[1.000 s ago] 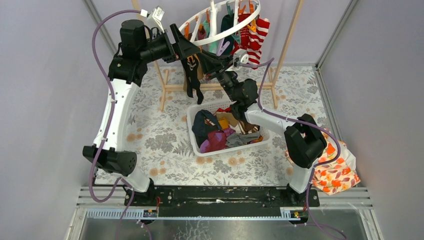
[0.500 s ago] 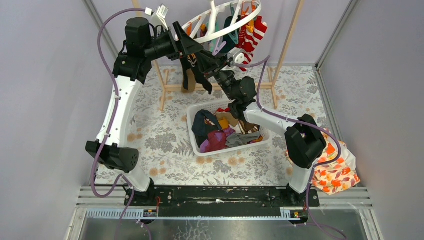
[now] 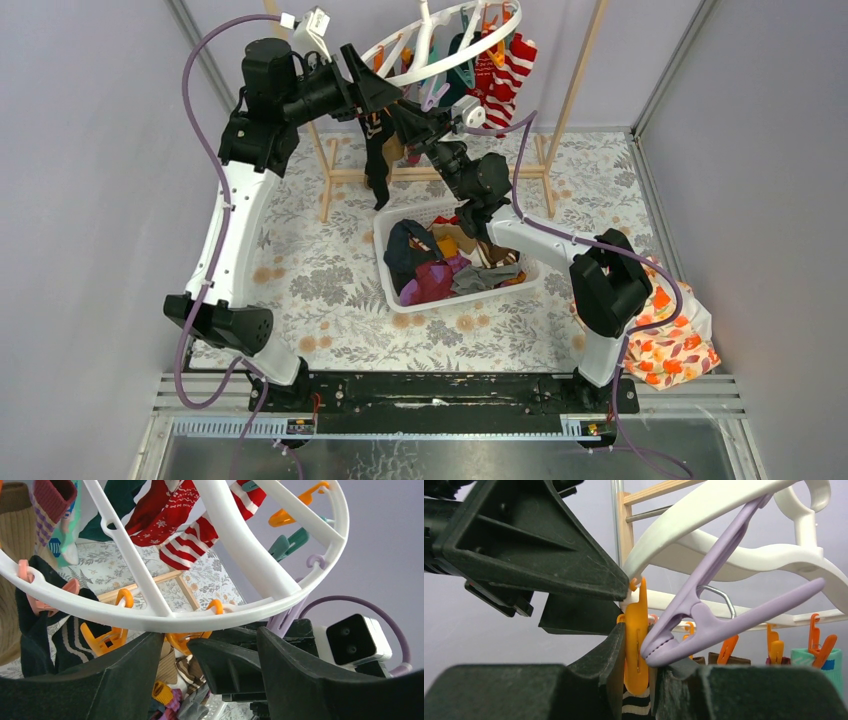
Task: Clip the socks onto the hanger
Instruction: Open the clamp at the hanger.
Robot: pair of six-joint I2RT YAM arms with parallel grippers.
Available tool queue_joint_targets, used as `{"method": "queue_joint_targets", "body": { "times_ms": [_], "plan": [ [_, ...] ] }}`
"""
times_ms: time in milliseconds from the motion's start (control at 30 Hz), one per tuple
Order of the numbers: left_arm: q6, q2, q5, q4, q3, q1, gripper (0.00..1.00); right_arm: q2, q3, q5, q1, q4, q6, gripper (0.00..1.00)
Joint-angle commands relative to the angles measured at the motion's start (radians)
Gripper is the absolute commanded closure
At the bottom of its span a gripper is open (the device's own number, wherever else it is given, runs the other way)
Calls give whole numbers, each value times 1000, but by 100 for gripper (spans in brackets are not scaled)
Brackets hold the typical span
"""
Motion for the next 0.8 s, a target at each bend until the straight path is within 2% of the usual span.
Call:
{"method": "queue_joint_targets", "body": {
  "times_ms": [0, 300, 500, 633, 767],
  "plan": [
    [6, 26, -17, 70, 23, -10, 26, -10, 37, -26, 25, 30, -21, 100],
    [14, 32, -70, 81, 10, -24, 29, -4, 43, -29, 33, 17, -21, 100],
    [-3, 45, -142, 109, 7, -25, 45, -8, 42, -44, 42, -24, -23, 99],
    [-6, 56, -165, 115, 10, -24, 56, -20, 20, -50, 46, -30, -20, 80],
    [-10, 53, -195, 116, -3, -25, 77, -57, -16, -36, 46, -54, -17, 63]
  ]
}}
